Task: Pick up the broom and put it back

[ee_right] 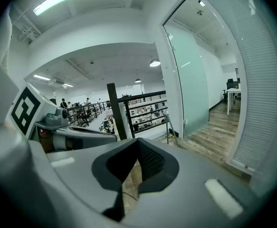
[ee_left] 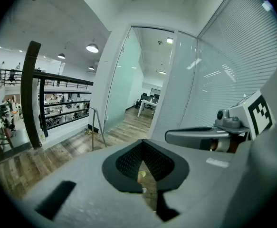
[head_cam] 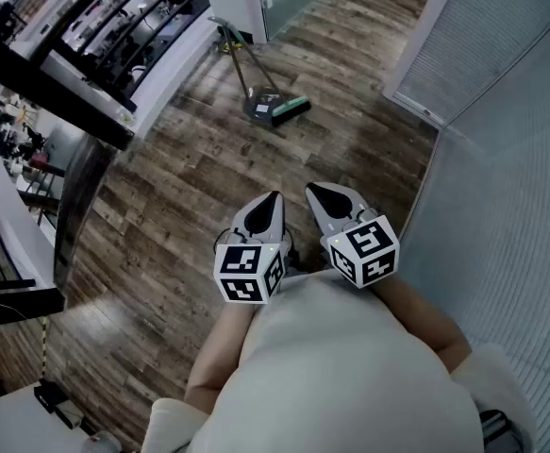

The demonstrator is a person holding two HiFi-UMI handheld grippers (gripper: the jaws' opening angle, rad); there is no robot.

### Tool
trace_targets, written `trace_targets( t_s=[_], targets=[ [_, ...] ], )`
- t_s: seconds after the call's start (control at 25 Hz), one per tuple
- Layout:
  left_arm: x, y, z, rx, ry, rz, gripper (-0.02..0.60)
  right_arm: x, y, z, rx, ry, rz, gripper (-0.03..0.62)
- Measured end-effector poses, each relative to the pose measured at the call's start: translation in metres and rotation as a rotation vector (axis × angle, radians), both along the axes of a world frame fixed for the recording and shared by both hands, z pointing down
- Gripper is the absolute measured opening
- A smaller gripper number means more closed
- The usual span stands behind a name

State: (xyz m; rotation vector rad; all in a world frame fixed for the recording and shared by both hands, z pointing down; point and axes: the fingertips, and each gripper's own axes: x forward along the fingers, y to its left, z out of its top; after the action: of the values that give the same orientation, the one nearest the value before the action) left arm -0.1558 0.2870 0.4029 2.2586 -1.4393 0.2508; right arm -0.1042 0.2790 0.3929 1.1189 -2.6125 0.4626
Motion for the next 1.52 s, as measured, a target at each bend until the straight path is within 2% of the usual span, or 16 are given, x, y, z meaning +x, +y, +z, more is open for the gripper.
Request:
trace_targets(
  t_s=[0.52,0.96,1.24,1.52],
  targets=[
    [-0.042,0.000,0.006,-0.015,0.001,-0.007,0.005,-0.046,0.004,0.001,-0.006,-0.018,-0.019,0.005],
    [-0.079,0.004,0.014,-0.023,0.022,-0.007,0.005,-0.078,0.010,0.007,-0.023,-0.021,0.012,0.005],
    [-0.093,-0.008,0.014,-0.031,0.032,-0.031,0.005,-0.085,-0.007,0.003,-0.029,-0.021,0.020,0.005],
    [-0.098,-0.044,0.015,-0.038,0.024,-0.067,0.005,-0.094,-0.050,-0.001,-0.025,-0.030,-0.021,0.005]
  ],
)
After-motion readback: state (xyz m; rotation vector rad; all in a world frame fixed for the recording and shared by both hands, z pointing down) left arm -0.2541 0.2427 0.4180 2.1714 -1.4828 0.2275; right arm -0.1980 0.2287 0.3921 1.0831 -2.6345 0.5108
